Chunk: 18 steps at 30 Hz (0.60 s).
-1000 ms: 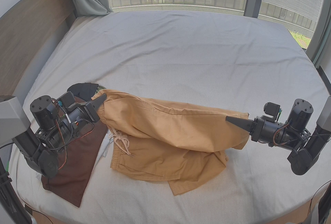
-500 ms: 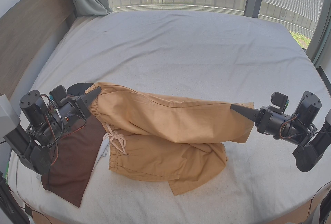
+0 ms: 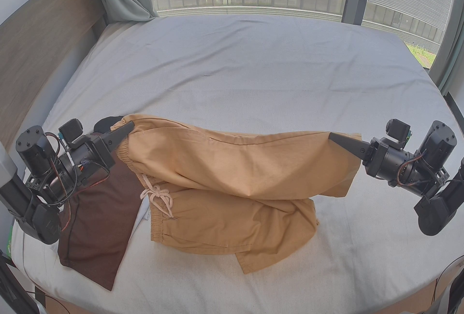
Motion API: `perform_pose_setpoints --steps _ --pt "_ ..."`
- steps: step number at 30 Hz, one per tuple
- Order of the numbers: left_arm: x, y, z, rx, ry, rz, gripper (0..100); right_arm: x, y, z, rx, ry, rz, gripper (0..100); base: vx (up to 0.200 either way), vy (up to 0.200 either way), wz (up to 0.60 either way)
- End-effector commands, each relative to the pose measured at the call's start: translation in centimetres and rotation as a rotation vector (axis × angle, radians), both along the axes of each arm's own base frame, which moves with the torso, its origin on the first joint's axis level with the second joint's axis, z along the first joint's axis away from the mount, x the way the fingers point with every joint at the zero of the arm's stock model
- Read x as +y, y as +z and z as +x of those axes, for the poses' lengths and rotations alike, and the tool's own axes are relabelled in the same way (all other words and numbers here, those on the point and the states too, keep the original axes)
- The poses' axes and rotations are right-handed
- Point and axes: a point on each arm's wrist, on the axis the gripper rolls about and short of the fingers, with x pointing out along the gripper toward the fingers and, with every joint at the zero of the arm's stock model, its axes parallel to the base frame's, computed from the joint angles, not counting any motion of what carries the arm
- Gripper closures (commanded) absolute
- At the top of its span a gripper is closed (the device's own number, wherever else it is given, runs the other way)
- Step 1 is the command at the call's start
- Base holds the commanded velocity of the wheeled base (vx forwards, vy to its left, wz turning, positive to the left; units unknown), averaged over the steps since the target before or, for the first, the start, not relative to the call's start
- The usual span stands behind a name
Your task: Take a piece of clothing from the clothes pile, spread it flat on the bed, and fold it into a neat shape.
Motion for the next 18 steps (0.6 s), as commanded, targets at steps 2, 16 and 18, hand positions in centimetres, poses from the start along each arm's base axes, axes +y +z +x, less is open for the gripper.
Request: perform_pose_setpoints --steps 2,16,18 --pt "0.5 0.1 -0.1 -0.001 0.011 0.001 100 -0.5 0.3 0.3 -0.015 -0.019 0.003 100 0.0 0.0 0.0" --pt "0.5 0.0 0.0 0.001 -0.006 0.004 100 -1.7 0.4 1.0 -0.022 -0.063 0.005 100 0.0 0.0 0.0" --pt "0.4 0.0 0.0 0.0 -0.007 0.004 100 -1.8 0.4 1.0 -0.021 -0.066 0.004 100 0.0 0.0 0.0"
